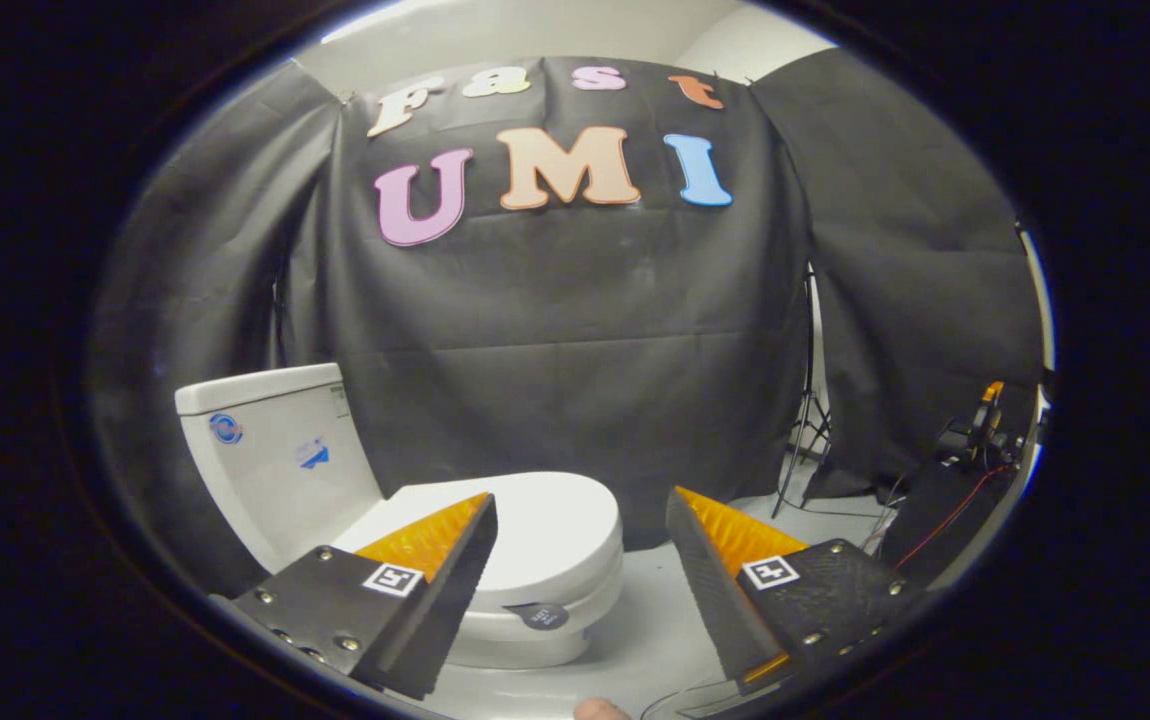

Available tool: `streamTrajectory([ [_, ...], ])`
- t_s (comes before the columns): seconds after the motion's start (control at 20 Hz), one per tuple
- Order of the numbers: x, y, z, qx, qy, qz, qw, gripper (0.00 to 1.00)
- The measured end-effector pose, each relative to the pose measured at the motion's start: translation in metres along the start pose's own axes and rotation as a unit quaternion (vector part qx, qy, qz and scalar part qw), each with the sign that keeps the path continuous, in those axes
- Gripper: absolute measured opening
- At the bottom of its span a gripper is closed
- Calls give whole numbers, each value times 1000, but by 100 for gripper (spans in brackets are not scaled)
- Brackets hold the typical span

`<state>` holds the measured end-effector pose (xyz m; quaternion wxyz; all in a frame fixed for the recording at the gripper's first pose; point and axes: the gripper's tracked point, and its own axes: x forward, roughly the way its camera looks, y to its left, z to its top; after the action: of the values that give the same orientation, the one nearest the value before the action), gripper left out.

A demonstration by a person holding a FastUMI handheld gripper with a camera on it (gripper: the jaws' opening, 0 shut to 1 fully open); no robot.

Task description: Open the toilet lid.

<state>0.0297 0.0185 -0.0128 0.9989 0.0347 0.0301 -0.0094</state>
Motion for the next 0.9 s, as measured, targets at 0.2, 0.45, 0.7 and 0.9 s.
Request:
streamTrajectory([
  [0.2, 23, 3, -19, 22, 21, 4, 1000, 100],
  [0.45, 54, -5, -63, 74, 82, -13, 994, 100],
  [0.7, 80, -13, -106, 139, 143, -36, 979, 99],
  [0.9, 77, -19, -159, 204, 219, -63, 952, 99],
])
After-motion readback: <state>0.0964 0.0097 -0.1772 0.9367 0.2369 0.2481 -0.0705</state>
